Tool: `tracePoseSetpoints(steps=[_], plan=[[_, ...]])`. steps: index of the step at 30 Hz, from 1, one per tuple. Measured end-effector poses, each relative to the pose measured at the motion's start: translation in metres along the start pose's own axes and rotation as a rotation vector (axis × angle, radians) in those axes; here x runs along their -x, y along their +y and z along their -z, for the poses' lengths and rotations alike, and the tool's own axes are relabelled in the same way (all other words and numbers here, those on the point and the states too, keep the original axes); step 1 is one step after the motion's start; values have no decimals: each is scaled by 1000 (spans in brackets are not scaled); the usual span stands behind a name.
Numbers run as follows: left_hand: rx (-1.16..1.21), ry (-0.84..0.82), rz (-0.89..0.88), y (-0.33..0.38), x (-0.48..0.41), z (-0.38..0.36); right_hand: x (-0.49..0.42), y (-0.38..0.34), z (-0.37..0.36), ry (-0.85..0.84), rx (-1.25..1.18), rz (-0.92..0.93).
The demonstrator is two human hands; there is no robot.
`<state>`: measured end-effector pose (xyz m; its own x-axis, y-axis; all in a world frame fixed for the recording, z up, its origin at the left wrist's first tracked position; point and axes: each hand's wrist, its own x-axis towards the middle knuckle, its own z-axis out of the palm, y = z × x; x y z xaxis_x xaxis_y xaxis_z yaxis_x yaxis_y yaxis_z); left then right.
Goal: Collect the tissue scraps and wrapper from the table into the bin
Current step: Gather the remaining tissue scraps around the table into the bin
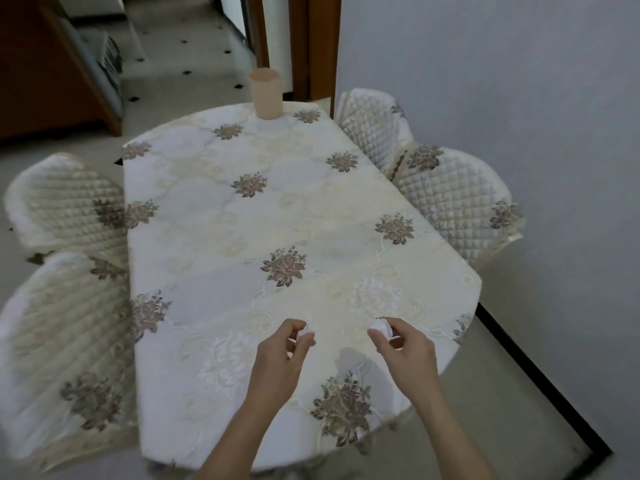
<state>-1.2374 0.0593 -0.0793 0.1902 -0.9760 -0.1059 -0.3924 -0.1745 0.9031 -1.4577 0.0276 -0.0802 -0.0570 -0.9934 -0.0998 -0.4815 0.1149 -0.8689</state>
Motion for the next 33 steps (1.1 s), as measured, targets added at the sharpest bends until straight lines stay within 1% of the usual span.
tracePoseSetpoints(steps=[5, 8, 16, 19, 25, 31, 33], plan=[[-10, 25, -53, 21, 8, 9, 4, -20, 4, 31, -35, 54], [-11, 72, -54, 26, 16, 18, 7, -30, 2, 30, -21, 97], [-9, 236, -22, 23, 44, 64, 17, -64, -27, -70, -40, 186], [-26, 347, 6, 16, 63, 87, 23, -78, -52, -153, -46, 245], [-47, 600, 125, -8, 123, 140, 46, -109, -120, -384, -67, 332], [-87, 883, 251, -45, 200, 194, 98, -146, -194, -647, -65, 420], [-77, 976, 260, -55, 224, 208, 115, -160, -215, -725, -48, 464]])
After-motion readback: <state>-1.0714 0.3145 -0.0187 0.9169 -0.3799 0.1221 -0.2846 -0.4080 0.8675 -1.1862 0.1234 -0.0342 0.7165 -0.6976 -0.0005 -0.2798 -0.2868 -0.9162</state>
